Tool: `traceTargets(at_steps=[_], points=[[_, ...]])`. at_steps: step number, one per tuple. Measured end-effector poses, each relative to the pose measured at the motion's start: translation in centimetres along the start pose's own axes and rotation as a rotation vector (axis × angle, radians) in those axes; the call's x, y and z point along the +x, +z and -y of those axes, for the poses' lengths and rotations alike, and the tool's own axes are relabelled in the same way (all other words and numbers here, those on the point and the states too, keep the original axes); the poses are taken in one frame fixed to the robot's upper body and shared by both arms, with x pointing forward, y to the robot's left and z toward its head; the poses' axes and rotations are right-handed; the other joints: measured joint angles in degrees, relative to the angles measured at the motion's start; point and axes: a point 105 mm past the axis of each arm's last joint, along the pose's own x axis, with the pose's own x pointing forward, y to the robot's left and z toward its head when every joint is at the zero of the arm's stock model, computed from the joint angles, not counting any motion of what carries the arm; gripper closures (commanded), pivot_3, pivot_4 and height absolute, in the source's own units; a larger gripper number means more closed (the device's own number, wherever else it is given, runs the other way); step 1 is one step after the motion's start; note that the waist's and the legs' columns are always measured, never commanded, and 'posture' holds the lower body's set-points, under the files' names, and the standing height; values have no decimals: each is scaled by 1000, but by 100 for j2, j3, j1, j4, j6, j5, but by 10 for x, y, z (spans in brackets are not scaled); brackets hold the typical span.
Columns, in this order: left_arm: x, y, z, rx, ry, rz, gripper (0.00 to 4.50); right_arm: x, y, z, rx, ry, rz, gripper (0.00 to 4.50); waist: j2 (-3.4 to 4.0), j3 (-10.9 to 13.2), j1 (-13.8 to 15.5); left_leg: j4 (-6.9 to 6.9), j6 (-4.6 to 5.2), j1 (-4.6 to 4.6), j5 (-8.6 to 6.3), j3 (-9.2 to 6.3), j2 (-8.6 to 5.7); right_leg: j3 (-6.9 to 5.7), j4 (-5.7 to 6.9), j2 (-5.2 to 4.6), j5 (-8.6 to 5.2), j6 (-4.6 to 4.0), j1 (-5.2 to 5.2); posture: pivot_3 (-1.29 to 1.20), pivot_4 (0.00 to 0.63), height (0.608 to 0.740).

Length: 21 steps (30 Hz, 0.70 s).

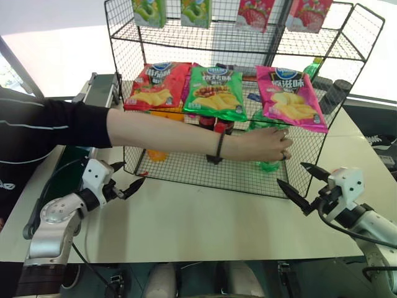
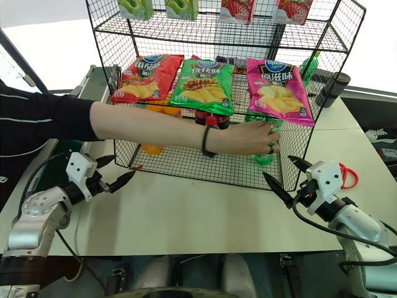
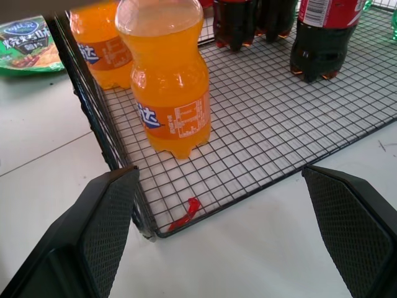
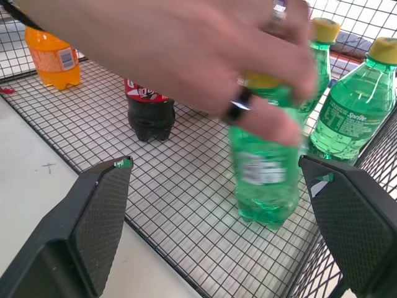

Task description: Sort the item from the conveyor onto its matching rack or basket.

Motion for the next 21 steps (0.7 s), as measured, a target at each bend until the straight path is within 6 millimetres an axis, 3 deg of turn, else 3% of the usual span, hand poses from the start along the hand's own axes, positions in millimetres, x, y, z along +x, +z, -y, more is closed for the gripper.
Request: traceTargets(at_steps=[21], points=[[3, 0, 1, -4, -1, 3, 0, 4, 4, 0, -12, 7, 13, 45, 0, 0, -1, -1, 0, 0, 0, 0, -1, 0, 0, 0, 0, 1, 0, 0, 150, 740]])
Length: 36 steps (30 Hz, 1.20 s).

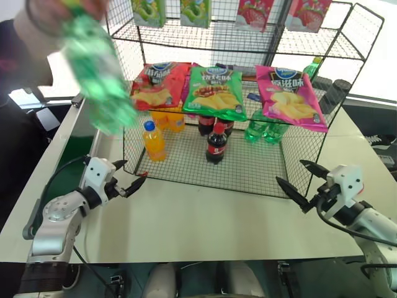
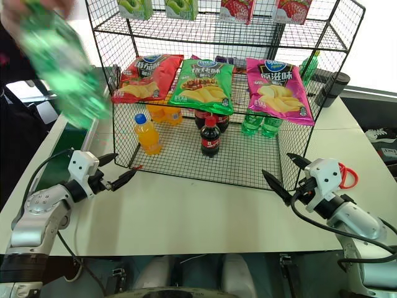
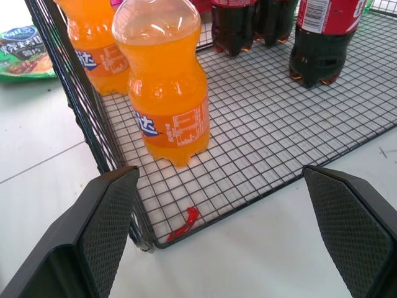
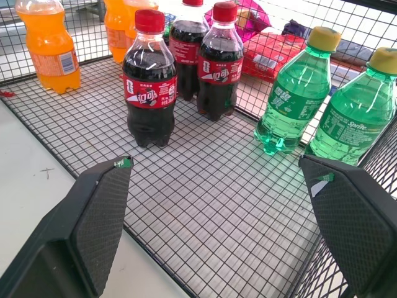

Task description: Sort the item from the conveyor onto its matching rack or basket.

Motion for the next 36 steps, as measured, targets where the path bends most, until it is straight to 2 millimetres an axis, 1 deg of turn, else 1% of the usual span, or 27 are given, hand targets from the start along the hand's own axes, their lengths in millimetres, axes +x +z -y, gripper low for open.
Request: traceTargets(at_steps=[7, 11, 15, 18, 23, 36], points=[[-2, -2, 1, -5, 3, -7, 0, 1, 0, -1, 2, 7, -1, 45, 0, 0, 3, 0, 0, 0, 0, 0, 0, 0, -1, -1, 0, -1, 0, 0, 150, 740], [-4, -1, -4, -6, 33, -4, 0, 4, -1, -6, 8, 26, 0, 45, 0, 0, 0, -1, 0, 0, 0, 0, 0, 0, -1, -2, 0, -1, -1, 0, 150, 740], [-7, 0, -7, -7, 58, 2, 0, 8, 2, -7, 4, 37, 13, 45, 0, 0, -3, -2, 0, 0, 0, 0, 0, 0, -1, -2, 0, -1, -1, 0, 150, 740], [-7, 0, -7, -10, 62, 4, 0, 10, 4, -7, -1, 41, 23, 45, 0, 0, 2, -1, 0, 0, 0, 0, 0, 0, -1, -2, 0, -1, -1, 0, 150, 740], [-6, -1, -7, -25, 82, 14, 0, 21, 11, -9, -8, 68, 51, 45, 1, 0, -4, -2, 0, -1, 0, 0, -1, 0, -2, -5, 0, -1, -3, 0, 150, 740], [-3, 4, -9, -19, 89, 33, 0, 24, 8, -9, 1, 65, 49, 45, 1, 1, -3, -3, 0, -4, 0, 0, -2, 0, -5, -6, 0, -1, -4, 0, 150, 740]])
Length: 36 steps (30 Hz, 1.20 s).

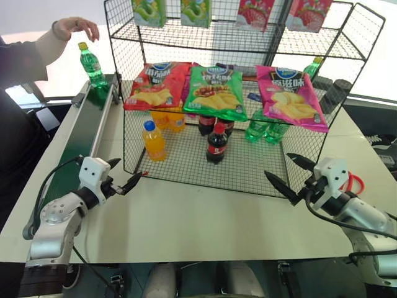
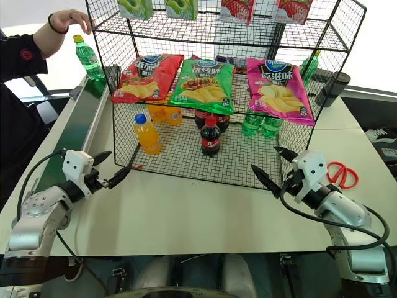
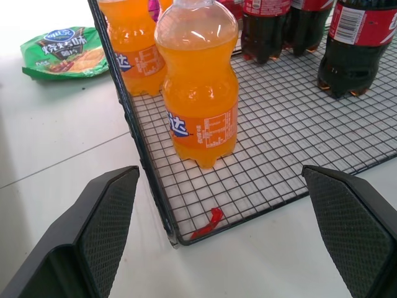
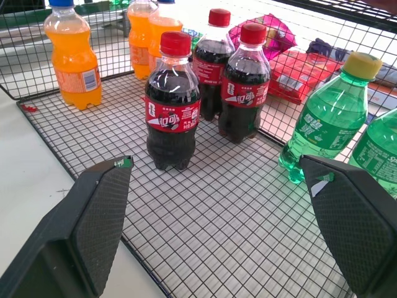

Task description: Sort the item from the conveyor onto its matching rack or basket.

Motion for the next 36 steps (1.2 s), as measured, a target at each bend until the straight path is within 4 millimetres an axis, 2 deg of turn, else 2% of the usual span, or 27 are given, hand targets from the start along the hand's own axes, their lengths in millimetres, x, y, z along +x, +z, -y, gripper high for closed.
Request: traceTargets(at_steps=[6, 12, 18, 25, 28, 32, 36], points=[[-1, 2, -2, -16, 17, 15, 0, 5, -3, -8, 14, 31, -3, 45, 0, 0, -4, 0, 0, 0, 0, 0, 0, 0, 0, 0, 0, 0, -1, 0, 150, 740], [-24, 4, -29, -52, 167, 41, 0, 14, -2, -17, 16, 74, 8, 45, 0, 0, -20, -2, 0, -1, 0, 0, 1, 0, 0, 0, 0, 0, -4, 0, 150, 740], [-46, -3, -51, -130, 352, 67, 0, 33, -3, -43, 40, 176, 25, 45, 0, 0, -15, -1, -1, -1, 0, 0, 0, 0, 0, -3, 0, 0, -3, 0, 150, 740], [-71, -23, -87, -203, 679, 84, 0, 55, 0, -80, 52, 311, 50, 45, -8, -2, 9, -1, -1, -3, 0, 0, -1, -2, 0, -4, 1, 1, -5, 0, 150, 740], [-71, -21, -99, -196, 772, 109, 0, 61, 3, -99, 66, 374, 69, 45, -18, -4, 5, 0, -2, -4, -1, 0, -1, -3, 0, -5, 1, 1, -5, 0, 150, 740], [-66, -14, -110, -184, 824, 148, 0, 64, 7, -113, 70, 421, 87, 45, -23, -7, -7, -1, -3, -5, -1, 0, -3, -3, 0, -6, 2, 3, -7, 0, 150, 740], [-65, -19, -116, -156, 880, 142, 0, 67, 11, -127, 92, 460, 110, 45, -24, -8, -34, -4, -3, -5, -1, 0, -2, -5, 1, -6, 3, 5, -11, 0, 150, 740]])
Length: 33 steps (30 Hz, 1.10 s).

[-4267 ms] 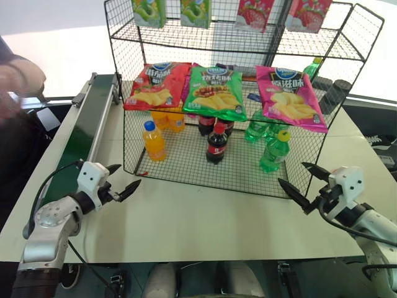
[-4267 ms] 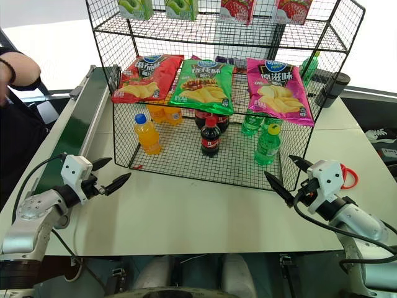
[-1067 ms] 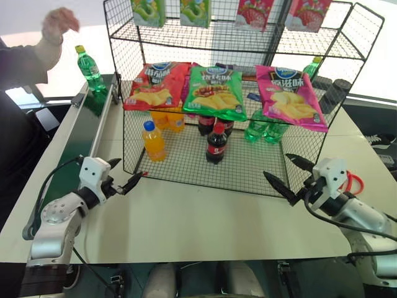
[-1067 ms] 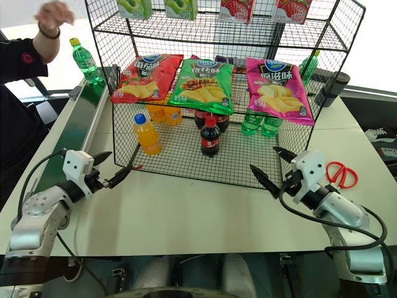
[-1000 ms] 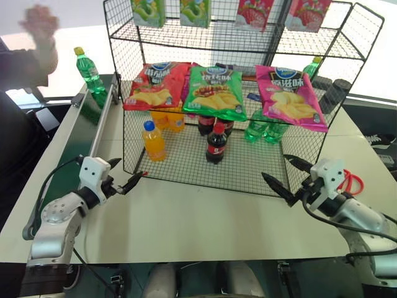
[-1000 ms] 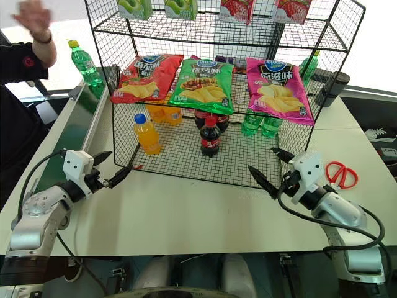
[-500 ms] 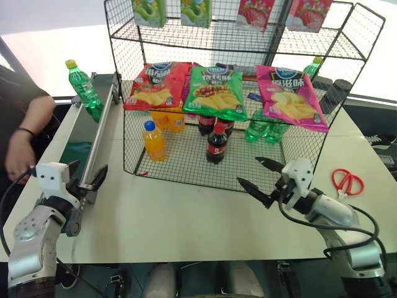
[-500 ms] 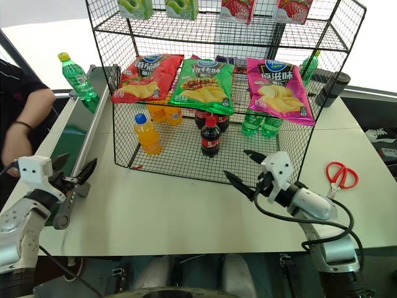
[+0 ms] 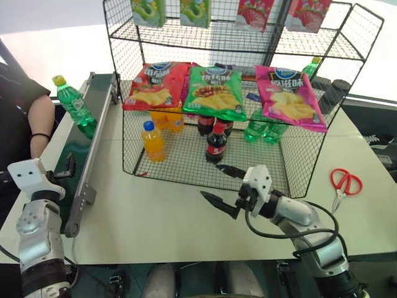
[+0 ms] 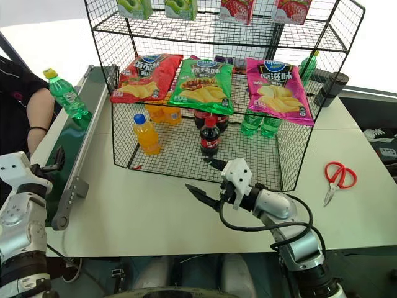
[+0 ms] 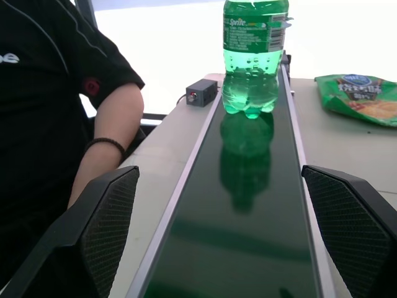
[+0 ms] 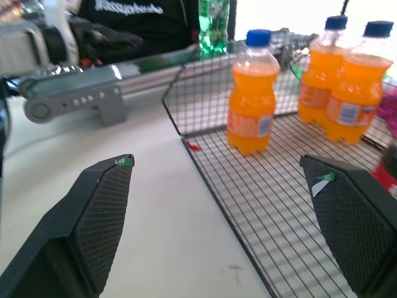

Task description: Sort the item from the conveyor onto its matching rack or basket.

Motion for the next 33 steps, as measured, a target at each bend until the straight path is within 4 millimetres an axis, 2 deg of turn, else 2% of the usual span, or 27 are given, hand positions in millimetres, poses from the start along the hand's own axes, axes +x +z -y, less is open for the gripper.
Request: traceTargets(at_steps=[7, 19, 29, 32, 33], points=[[3, -5, 2, -1, 8, 13, 0, 0, -2, -2, 8, 2, 0, 45, -1, 0, 0, 0, -1, -1, 0, 0, -1, 0, 0, -4, 0, 0, 0, 0, 150, 740], [5, -2, 11, -6, -34, 54, 0, -1, -2, -3, 8, 14, 3, 45, -2, -1, -13, -1, -2, -1, -1, 0, -2, -1, 0, -6, 0, -1, -1, 0, 150, 740], [5, -1, 11, -7, -28, 57, 0, -1, -3, -4, 13, 24, 3, 45, -2, -1, -12, -1, -2, -1, -1, 0, -2, -1, 0, -7, 0, 0, -1, 0, 150, 740], [5, -1, 10, -9, -24, 58, 722, -1, -3, -4, 14, 23, 2, 0, -2, -1, -10, -1, -2, -2, -1, 0, -3, -1, -1, -7, 0, 0, -1, 0, 150, 740], [5, -1, 9, -10, -21, 58, 1255, 0, -3, -4, 15, 23, 1, 0, -2, -1, -6, -1, -2, -2, 0, 0, -3, -2, 0, -8, 0, 0, -1, 0, 150, 740]])
